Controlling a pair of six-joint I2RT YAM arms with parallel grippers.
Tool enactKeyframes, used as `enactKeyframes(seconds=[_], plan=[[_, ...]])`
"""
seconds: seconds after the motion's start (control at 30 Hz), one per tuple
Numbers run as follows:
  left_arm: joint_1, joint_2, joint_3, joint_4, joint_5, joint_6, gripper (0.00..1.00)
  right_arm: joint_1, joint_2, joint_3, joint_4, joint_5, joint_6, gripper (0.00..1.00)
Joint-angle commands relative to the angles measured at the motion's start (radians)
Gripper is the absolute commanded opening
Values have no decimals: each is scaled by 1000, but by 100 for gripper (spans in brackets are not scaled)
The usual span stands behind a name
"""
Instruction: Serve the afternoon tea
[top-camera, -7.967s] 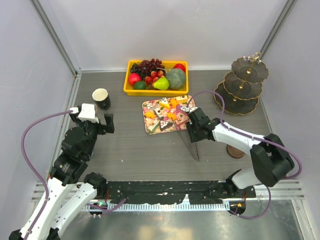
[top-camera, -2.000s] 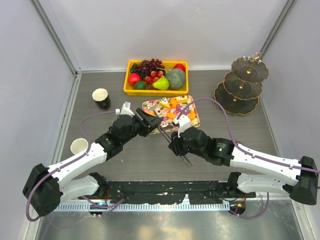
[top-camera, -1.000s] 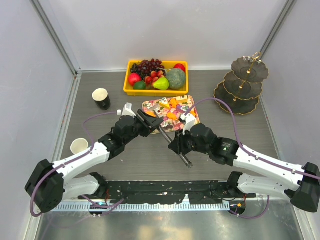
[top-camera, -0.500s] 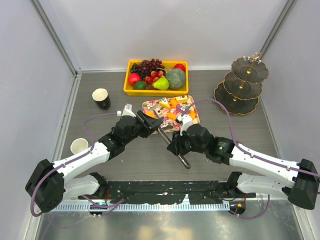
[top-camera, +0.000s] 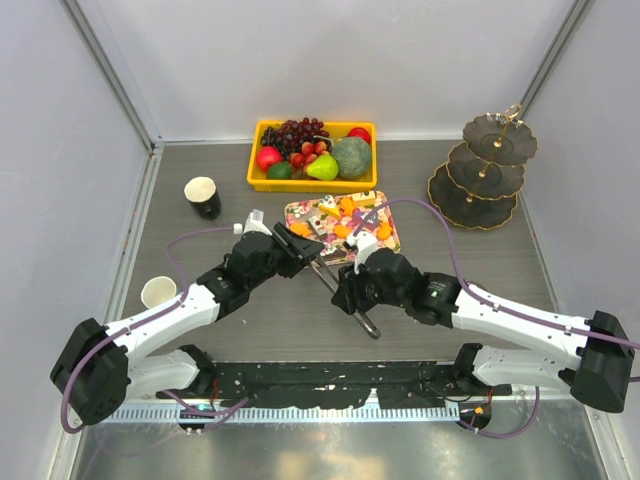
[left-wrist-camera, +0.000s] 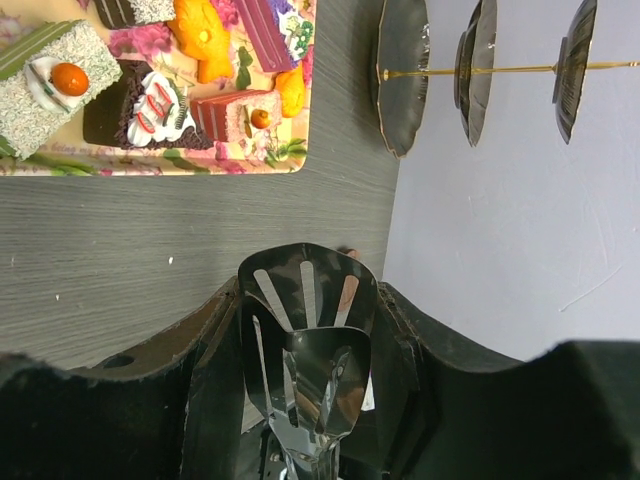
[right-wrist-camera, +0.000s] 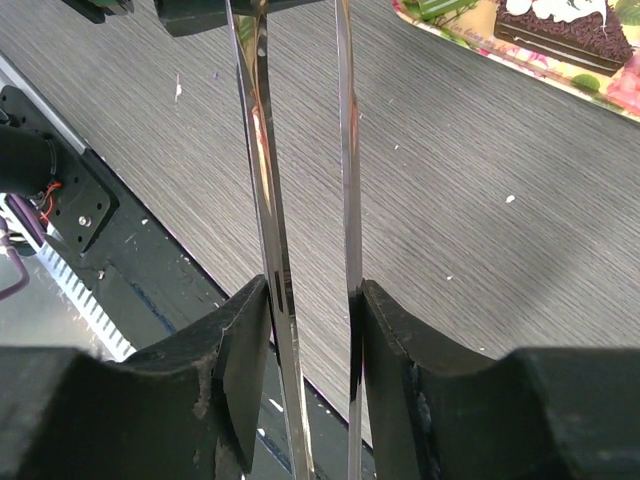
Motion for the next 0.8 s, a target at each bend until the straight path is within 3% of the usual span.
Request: enactKeyframes(seconds=[0.0, 0.5, 0.77], plan=[[2, -18, 38, 35, 4, -41, 0, 10, 22, 42, -6, 18, -27, 45], [2, 5, 38, 13, 21, -82, 0, 87, 87, 85, -78, 165, -85, 50], [2, 2, 43, 4, 24, -73, 0, 101, 98, 92, -90, 174, -100, 40]])
